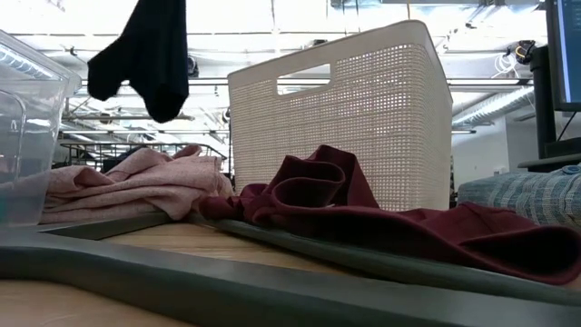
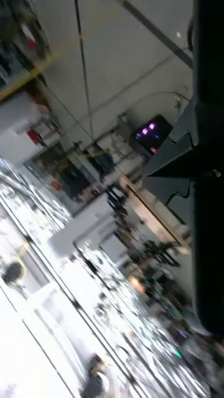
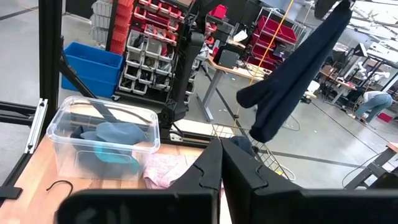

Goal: Pick & Place Cloths
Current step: Put the blue underwear into the wire basket

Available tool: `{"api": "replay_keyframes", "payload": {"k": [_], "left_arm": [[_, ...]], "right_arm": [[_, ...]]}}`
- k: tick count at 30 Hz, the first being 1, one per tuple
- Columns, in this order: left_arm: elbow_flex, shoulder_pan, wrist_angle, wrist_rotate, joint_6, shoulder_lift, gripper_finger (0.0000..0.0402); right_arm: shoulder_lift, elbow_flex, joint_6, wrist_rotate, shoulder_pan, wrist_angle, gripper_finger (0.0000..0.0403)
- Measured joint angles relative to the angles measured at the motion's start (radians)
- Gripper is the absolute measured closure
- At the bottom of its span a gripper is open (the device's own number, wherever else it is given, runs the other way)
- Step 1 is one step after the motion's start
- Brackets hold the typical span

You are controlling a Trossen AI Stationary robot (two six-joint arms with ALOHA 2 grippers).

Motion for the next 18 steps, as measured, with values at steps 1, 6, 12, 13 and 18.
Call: {"api": "replay_keyframes", "payload": {"k": [1,6,12,13,18], "left_arm": [[0.000,0.000,0.000,-0.027,-0.008,0.004,0.0402],[0.000,0.000,0.001,-0.294,-0.074,0.043,0.0402],[0.000,0.000,0.001,-0.625,-0.092,0.109,0.0402],[0.000,0.000,0.001,-0.661,-0.084,0.119,0.0402],[-0.001,-0.003,0.000,-0.692,-0.047,0.166,0.0402]], "right_arm": [[0.000,0.000,0.000,0.000,0.000,-0.001,0.0403],[0.000,0.000,0.000,0.000,0.000,-0.006,0.0403],[0.000,0.000,0.000,0.001,0.000,-0.009,0.0403],[0.000,0.000,0.000,0.001,0.000,-0.008,0.0403],[0.000,0.000,0.000,0.001,0.000,-0.009,0.0403]]}}
